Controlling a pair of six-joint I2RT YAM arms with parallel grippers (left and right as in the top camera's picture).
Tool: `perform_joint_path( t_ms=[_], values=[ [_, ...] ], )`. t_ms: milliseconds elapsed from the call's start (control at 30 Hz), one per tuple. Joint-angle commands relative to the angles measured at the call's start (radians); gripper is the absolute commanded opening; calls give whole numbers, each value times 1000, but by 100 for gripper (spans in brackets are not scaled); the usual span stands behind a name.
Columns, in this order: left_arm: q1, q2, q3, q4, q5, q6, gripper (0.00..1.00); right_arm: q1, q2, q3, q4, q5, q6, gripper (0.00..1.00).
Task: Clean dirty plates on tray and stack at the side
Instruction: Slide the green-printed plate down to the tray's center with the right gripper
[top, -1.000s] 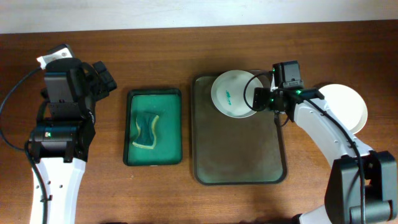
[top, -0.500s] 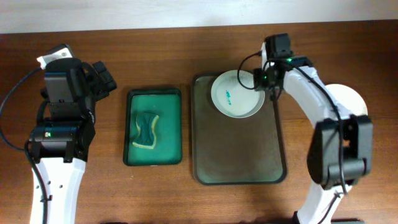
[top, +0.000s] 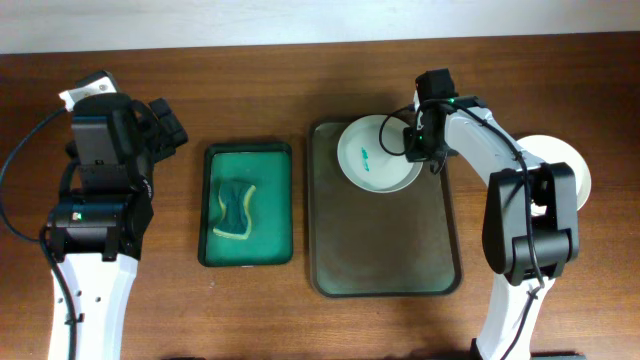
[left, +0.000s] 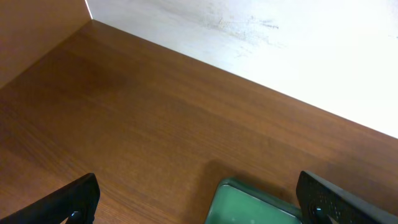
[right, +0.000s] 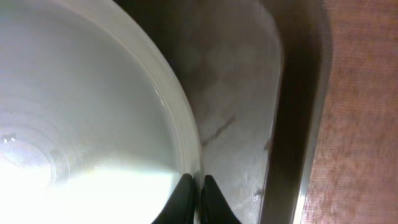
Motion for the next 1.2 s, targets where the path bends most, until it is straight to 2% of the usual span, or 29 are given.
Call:
perform_joint_path(
  t_ms=[0,167,267,367,533,667,700,733,800,867,900,1000,1167],
  values=[
    [3,2,10,0,0,-10,99,0,-36,-2,-94,5,4,4],
    [3,2,10,0,0,-10,99,0,-125,-2,-292,-4,67,4],
    [3,2,10,0,0,-10,100,3,-127,-2,-406,-139,76,4],
    [3,2,10,0,0,-10,99,20,-127,-3,-499,-153,122,4],
    [3,2,10,0,0,-10,99,66,-127,-8,-536,-146,181,5],
    [3,2,10,0,0,-10,99,71,-127,-54,-494,-87,180,17],
    [3,2,10,0,0,-10,99,71,-127,-68,-477,-68,180,24],
    [3,2,10,0,0,-10,99,71,-127,-88,-441,-41,180,38],
    [3,2,10,0,0,-10,99,71,-127,-114,-378,-36,176,41],
    [3,2,10,0,0,-10,99,71,-127,-151,-289,-36,177,40],
    [3,2,10,0,0,-10,99,71,-127,-161,-267,-36,177,35],
    [3,2,10,0,0,-10,99,71,-127,-183,-239,-36,177,4],
    [3,2,10,0,0,-10,99,43,-129,-168,-287,-40,207,4]
  ],
)
